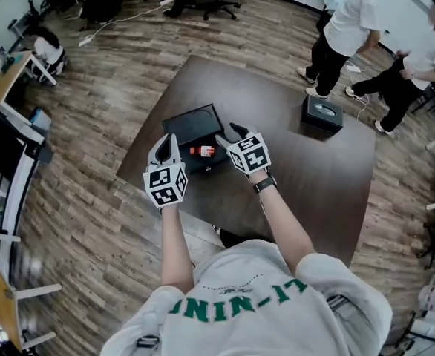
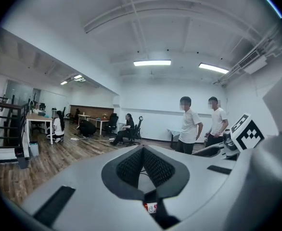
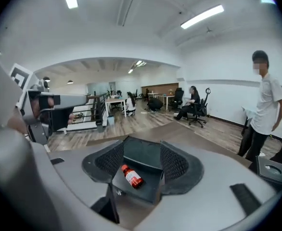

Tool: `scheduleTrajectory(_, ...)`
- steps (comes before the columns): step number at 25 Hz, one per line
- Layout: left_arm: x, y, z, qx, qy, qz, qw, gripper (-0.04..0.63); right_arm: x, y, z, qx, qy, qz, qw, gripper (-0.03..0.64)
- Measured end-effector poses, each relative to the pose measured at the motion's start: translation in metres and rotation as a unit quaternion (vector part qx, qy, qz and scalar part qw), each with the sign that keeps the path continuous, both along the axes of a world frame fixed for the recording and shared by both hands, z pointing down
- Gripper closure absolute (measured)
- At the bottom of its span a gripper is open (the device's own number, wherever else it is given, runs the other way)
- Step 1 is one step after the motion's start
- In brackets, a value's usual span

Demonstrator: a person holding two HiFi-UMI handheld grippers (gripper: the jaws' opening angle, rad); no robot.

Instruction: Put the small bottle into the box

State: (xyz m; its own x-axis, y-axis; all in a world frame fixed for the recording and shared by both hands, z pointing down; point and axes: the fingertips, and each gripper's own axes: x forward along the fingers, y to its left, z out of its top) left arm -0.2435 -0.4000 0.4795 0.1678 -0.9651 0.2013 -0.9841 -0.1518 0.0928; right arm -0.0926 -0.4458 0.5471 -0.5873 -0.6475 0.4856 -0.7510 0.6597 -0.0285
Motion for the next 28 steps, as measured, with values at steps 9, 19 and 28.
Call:
scheduleTrajectory(9,0.001,0.018,-0.067,0.059,-0.012,-0.007,0.9981,0.591,-0.009,0.022,-0.113,0.104,-0.074,0.030,0.991,0.434)
scheduleTrajectory(19,0.000,0.050,-0.114,0.102,-0.015,-0.019,0.9945,0.591,-0.008,0.053,-0.173,0.154,-0.123,0.046,0.979,0.515)
scheduleTrajectory(28,-0.009,0.050,-0.125,0.109,-0.019,-0.020,0.9937,0.591,-0.020,0.059,-0.185,0.169,-0.136,0.055,0.975,0.600)
